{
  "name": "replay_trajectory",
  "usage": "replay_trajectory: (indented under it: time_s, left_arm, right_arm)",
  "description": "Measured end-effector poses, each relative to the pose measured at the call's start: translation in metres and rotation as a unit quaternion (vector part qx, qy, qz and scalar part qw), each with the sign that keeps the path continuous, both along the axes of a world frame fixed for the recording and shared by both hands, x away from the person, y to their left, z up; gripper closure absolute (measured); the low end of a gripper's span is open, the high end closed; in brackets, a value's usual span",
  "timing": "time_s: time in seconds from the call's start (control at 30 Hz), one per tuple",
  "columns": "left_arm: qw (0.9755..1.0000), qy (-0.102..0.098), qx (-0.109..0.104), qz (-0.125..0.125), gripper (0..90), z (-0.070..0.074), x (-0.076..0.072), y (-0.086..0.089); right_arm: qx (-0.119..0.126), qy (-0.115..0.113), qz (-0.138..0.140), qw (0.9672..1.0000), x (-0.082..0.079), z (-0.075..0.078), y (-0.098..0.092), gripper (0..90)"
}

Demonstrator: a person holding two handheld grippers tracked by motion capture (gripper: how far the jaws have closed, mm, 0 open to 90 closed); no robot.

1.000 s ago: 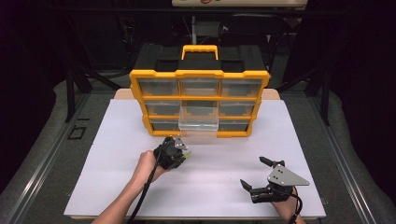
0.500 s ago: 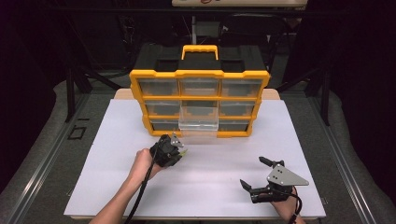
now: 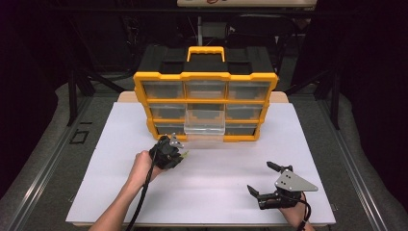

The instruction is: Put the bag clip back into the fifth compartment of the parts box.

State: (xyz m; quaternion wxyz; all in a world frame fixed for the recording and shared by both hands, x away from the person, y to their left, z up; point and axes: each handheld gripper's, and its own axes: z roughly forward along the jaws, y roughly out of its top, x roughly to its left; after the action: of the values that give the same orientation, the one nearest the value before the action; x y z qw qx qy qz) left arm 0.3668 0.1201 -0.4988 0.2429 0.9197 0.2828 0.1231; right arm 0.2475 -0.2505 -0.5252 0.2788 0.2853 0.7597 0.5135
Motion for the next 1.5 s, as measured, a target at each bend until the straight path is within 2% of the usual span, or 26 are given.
replay_trajectory:
  time_s: [0.87, 0.97, 1.5]
  left_arm:
    - [0.9998, 0.001, -0.008, 0.015, 80.4, 0.005, 0.012, 0.020]
    - [0.9998, 0.000, -0.008, 0.017, 80.4, 0.005, 0.013, 0.022]
    - [0.9997, -0.013, -0.005, 0.023, 80.4, 0.022, 0.016, 0.031]
  right_arm:
    - [0.000, 0.004, 0.005, 1.0000, 0.001, -0.001, 0.001, 0.3]
    - [0.006, 0.003, 0.003, 1.0000, 0.001, 0.000, -0.001, 0.3]
    - [0.000, 0.003, 0.002, 1.0000, 0.000, -0.001, 0.001, 0.2]
